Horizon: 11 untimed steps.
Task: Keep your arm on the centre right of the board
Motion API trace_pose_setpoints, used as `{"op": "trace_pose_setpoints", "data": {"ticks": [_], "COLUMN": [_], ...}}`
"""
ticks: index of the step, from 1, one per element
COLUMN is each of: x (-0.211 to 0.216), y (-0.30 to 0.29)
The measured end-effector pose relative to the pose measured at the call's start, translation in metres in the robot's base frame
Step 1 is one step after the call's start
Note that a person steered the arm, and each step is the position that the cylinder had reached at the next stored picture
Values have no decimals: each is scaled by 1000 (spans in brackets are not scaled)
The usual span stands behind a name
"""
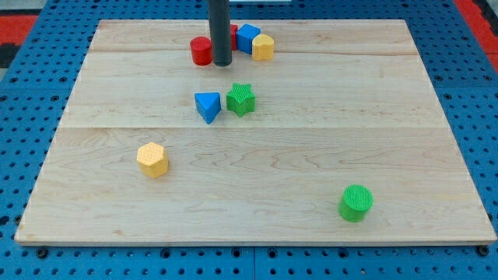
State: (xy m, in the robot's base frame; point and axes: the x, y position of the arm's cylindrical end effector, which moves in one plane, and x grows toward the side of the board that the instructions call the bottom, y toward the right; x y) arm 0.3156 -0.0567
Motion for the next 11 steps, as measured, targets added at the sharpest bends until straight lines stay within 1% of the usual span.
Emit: {"op": "trace_pose_setpoints", "data": {"ticks": [1, 2, 3, 4, 5, 6, 7, 8, 9, 10, 11], "x": [-1, -27, -24, -1, 6, 45, 66, 63, 57, 44, 45], "y": [-76, -26, -5, 21, 114, 98, 90, 97, 146, 167, 185]}}
